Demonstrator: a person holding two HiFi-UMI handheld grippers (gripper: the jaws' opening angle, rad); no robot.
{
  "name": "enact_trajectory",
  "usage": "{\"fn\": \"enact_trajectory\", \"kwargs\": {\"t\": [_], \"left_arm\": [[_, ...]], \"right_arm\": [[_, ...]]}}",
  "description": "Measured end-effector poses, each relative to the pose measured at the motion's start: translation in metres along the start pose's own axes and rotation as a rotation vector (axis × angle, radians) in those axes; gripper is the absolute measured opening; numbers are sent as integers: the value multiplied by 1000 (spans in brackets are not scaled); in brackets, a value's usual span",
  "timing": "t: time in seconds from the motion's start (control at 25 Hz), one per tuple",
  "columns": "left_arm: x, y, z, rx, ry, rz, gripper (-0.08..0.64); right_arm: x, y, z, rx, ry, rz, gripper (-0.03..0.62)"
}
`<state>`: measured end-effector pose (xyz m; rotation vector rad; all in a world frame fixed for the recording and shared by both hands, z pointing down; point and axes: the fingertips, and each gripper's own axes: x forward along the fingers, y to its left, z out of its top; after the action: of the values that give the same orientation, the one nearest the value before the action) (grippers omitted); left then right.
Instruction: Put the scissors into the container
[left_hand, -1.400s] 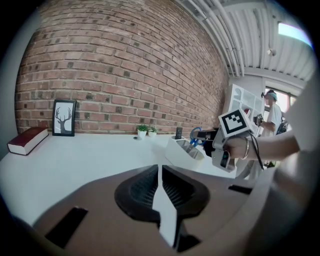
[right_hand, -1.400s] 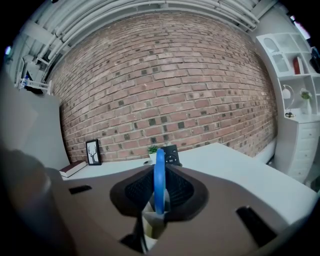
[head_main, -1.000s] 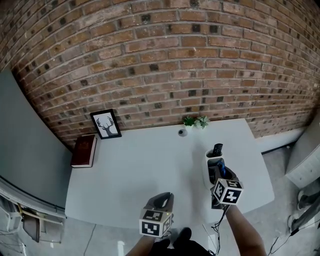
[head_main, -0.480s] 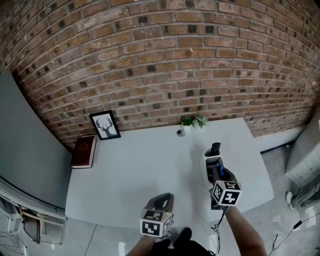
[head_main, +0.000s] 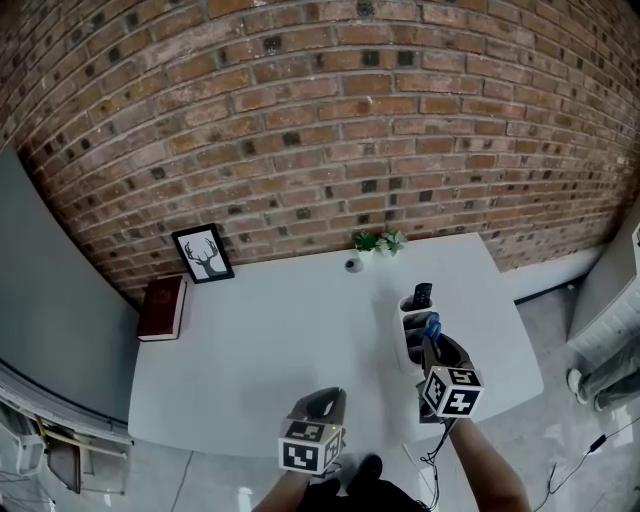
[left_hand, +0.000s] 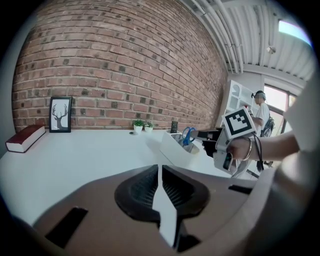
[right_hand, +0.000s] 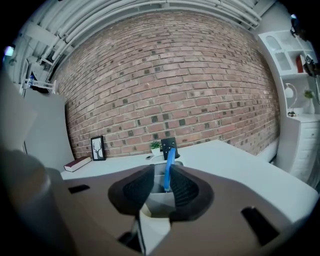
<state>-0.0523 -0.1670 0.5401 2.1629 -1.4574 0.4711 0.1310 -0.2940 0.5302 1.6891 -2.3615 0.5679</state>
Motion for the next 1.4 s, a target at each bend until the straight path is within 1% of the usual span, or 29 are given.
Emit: {"fn": "enact_trajectory", "kwargs": {"t": [0.4,0.56,0.68,0.8,1.08,1.4], "left_arm": [[6,-11,-1,8,3,-35,28],[8,-13,1,14,1,-46,28],[11,-14,1,15,-1,-53,28],[13,-15,2,16,-1,-60,28],[19,-16,3,27,4,-75,28],[25,-17,6,49,2,-89,28]], "right_arm": [[-30,-4,-12,39,7,-33,83],[-42,0,-12,55,-2,-25,77],[-52,5,-12,47,-4,-18,67],[-62,10,-18,44,11,-15,58],[-80,20,-34,85,49,-8,32],[-97,32,-41,82,70,4,17]]}}
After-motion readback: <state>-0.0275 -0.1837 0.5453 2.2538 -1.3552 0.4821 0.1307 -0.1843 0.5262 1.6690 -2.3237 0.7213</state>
